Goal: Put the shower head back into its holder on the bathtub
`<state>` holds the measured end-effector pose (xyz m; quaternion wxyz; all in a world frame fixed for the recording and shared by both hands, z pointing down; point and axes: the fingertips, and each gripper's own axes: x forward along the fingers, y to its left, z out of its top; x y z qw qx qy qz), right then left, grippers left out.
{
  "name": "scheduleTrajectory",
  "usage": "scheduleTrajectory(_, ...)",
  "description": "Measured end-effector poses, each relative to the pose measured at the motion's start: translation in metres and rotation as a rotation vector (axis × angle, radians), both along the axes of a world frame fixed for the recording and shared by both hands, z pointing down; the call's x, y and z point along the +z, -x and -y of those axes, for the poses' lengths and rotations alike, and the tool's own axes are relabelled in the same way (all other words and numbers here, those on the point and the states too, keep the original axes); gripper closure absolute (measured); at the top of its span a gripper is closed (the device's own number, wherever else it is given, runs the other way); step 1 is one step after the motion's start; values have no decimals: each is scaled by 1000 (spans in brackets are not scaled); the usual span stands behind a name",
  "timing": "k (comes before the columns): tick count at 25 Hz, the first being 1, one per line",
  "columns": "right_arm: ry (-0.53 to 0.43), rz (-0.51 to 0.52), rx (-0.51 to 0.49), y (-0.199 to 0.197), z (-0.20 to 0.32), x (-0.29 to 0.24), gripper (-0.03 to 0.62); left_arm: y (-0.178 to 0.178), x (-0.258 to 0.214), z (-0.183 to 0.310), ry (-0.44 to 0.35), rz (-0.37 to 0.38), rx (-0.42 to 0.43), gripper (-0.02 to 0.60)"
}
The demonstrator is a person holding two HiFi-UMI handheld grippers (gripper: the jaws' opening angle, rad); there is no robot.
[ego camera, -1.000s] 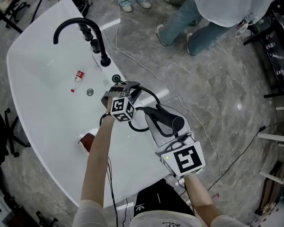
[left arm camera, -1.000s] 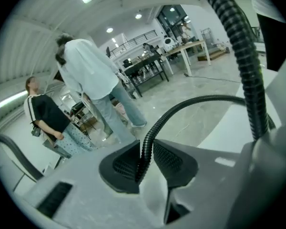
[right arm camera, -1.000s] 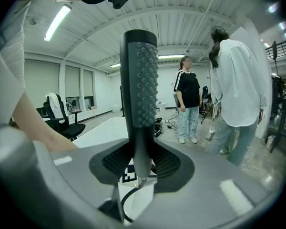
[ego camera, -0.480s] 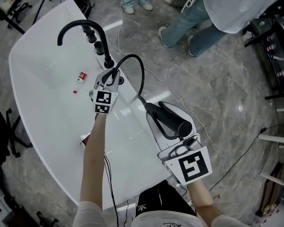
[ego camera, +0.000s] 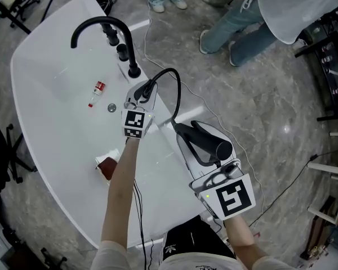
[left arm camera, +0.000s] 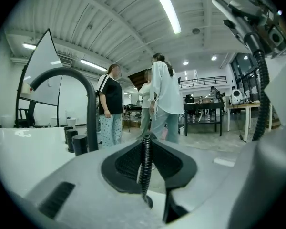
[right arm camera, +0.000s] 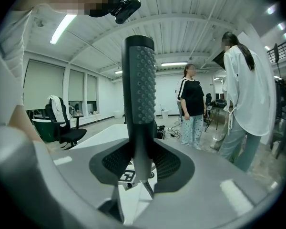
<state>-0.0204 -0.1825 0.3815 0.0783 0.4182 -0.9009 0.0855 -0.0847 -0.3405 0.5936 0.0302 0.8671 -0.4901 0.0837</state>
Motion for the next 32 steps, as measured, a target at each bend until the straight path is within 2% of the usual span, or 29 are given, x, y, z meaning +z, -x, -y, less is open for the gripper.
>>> scheduleTrajectory(4,8,-21,-2,1,3,12,453,-14,22,6,19,19,7,522)
scheduleTrajectory(8,24,-36,8,-4,4,24,453,12,58,-1,80,48,-55,520)
scheduleTrajectory(11,34,-38,16,-7,5,32,453,21,82,-3,143,72,-68,518)
scheduleTrajectory(15,32,-23,14,-3,5,28,453,28,83,-12,149,50,-82,484)
scheduleTrajectory(19,16,10,20,0,2,11,453,15,71,-9,107,141,7,444)
scheduleTrajectory(21,7,12,7,-1,-1,3,453,0,68,0,85,209,77,381)
scheduleTrajectory(23,-1,4,-12,-2,-4,-3,453,-11,71,11,93,290,118,367)
scheduleTrajectory(25,-9,11,-16,-2,-6,-8,453,-13,82,19,141,347,119,369)
scheduleTrajectory(28,-15,10,-16,-3,-7,-12,453,-8,92,20,185,383,101,516)
scheduleTrajectory(30,-12,7,-11,-6,-7,-12,453,1,89,17,173,348,65,517)
scheduleTrajectory(32,-5,8,-5,-8,-8,-10,453,12,85,11,164,259,17,515)
